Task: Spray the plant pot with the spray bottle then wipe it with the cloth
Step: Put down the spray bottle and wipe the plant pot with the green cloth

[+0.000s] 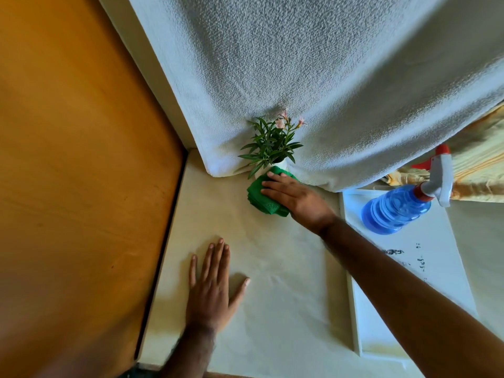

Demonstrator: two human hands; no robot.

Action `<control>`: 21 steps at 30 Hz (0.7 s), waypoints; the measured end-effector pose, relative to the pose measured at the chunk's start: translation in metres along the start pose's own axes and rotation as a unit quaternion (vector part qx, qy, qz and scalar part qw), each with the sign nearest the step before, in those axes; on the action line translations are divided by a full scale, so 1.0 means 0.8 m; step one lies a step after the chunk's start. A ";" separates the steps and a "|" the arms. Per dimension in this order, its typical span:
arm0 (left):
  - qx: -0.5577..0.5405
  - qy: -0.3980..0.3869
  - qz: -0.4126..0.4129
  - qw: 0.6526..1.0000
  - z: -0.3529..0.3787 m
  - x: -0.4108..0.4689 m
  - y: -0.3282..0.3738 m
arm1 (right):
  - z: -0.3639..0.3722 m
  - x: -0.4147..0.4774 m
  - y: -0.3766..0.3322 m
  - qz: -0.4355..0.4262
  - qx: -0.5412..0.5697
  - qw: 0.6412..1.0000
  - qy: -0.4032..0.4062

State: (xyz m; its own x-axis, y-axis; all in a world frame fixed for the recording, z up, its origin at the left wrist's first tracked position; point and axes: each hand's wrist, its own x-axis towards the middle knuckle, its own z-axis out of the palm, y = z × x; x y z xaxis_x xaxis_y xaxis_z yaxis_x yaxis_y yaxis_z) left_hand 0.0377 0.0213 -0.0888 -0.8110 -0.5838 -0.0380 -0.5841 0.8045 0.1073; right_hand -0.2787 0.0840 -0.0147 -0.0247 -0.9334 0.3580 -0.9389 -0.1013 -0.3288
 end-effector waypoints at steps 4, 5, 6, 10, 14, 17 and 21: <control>0.003 -0.001 -0.002 1.000 0.000 0.001 0.000 | 0.012 -0.007 0.008 0.009 0.021 0.999 -0.029; 0.002 0.000 -0.001 1.000 0.000 0.001 0.001 | 0.016 -0.012 0.008 0.018 0.033 0.998 -0.042; 0.000 0.001 0.000 1.000 0.000 0.001 0.000 | 0.021 -0.017 0.007 0.031 0.048 0.997 -0.055; -0.004 0.002 0.003 1.000 0.002 0.001 -0.001 | 0.027 -0.032 0.004 0.106 0.095 0.987 -0.079; 0.000 -0.012 0.001 1.000 0.003 0.002 -0.003 | 0.023 -0.024 -0.008 0.185 0.140 0.969 -0.083; 0.002 -0.022 0.000 1.000 0.003 0.002 -0.004 | 0.006 -0.027 -0.024 0.227 0.141 0.962 -0.048; 0.000 -0.024 0.001 1.000 0.001 0.002 -0.005 | -0.024 -0.058 -0.057 0.255 0.142 0.956 0.025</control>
State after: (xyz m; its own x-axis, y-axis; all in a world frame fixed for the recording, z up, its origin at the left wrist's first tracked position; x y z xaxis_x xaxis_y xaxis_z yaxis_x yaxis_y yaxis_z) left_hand 0.0387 0.0176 -0.0904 -0.8124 -0.5767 -0.0860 -0.5830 0.8054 0.1068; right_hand -0.2411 0.1384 0.0006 -0.4775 -0.8694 0.1269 -0.6697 0.2667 -0.6931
